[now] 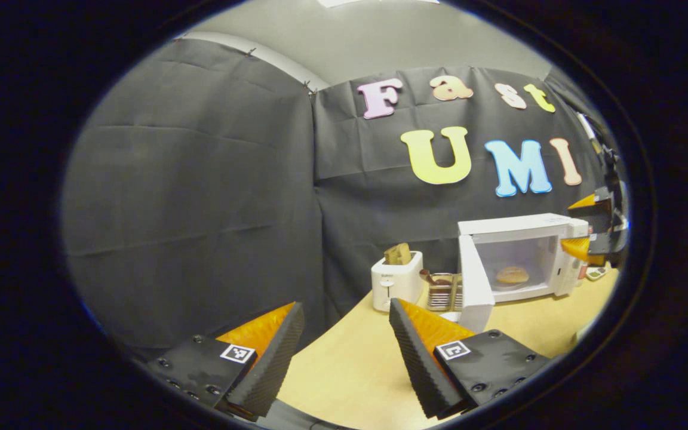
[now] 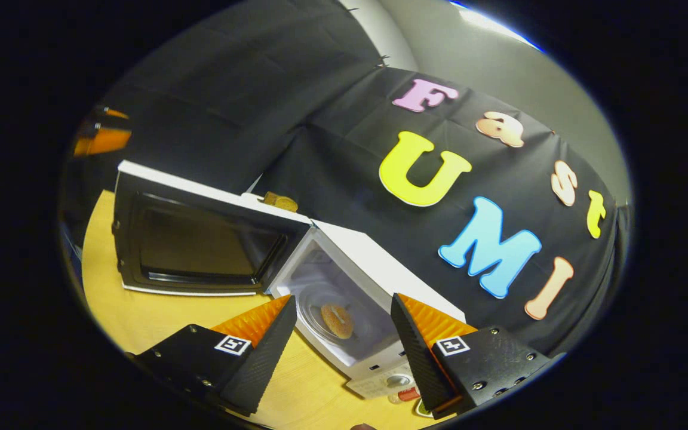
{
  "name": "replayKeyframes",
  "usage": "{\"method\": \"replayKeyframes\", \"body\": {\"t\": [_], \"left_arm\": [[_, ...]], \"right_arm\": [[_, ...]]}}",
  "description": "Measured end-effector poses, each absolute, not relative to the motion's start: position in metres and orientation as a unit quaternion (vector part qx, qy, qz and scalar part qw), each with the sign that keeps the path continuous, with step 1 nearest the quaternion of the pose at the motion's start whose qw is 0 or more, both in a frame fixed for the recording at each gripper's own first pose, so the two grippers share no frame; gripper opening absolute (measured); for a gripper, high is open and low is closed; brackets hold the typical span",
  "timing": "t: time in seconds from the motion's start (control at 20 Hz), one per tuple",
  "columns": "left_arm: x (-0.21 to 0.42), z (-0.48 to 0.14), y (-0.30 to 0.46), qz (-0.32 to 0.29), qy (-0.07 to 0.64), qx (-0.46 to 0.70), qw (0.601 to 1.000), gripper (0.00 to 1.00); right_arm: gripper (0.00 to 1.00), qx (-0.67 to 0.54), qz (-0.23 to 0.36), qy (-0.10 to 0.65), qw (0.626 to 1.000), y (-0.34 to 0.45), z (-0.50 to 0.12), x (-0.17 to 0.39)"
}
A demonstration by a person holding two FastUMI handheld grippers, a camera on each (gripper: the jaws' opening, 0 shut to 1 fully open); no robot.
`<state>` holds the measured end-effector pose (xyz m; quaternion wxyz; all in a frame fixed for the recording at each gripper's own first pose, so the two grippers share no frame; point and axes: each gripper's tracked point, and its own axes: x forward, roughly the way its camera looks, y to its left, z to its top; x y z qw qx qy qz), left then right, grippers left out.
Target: Open the microwave oven with the left hand, put the food in, and close the microwave oven.
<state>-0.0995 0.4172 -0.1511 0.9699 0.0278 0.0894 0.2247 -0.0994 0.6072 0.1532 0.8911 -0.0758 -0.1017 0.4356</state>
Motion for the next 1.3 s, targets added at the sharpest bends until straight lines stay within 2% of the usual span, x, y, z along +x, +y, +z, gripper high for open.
{"method": "replayKeyframes", "body": {"t": [0.25, 0.55, 0.85, 0.95, 1.0, 1.05, 1.15, 1.3], "left_arm": [[-0.069, -0.208, 0.434, 0.185, 0.133, -0.003, 0.974, 0.96], [-0.038, -0.240, 0.407, 0.145, 0.166, -0.036, 0.975, 0.94], [-0.024, -0.237, 0.365, 0.108, 0.173, -0.001, 0.979, 0.17], [-0.020, -0.240, 0.335, 0.068, 0.183, -0.024, 0.980, 0.19], [-0.018, -0.241, 0.318, 0.045, 0.189, -0.033, 0.980, 0.16], [-0.017, -0.240, 0.307, 0.037, 0.192, -0.030, 0.980, 0.20], [-0.006, -0.237, 0.275, 0.005, 0.191, -0.026, 0.981, 0.10], [0.011, -0.224, 0.229, -0.032, 0.181, -0.009, 0.983, 0.07]], "right_arm": [[0.96, 0.001, 0.386, -0.080, 0.919, 0.529, 0.168, -0.114], [0.97, 0.063, 0.308, -0.067, 0.947, 0.446, 0.172, -0.112], [0.97, 0.068, 0.252, -0.047, 0.964, 0.406, 0.152, -0.103], [0.97, 0.062, 0.245, -0.036, 0.967, 0.401, 0.140, -0.101], [0.97, 0.062, 0.244, -0.029, 0.967, 0.399, 0.137, -0.100], [0.97, 0.060, 0.240, -0.025, 0.969, 0.399, 0.133, -0.099], [0.97, 0.050, 0.236, -0.022, 0.970, 0.396, 0.128, -0.094], [0.97, 0.040, 0.239, -0.024, 0.970, 0.392, 0.126, -0.088]]}}
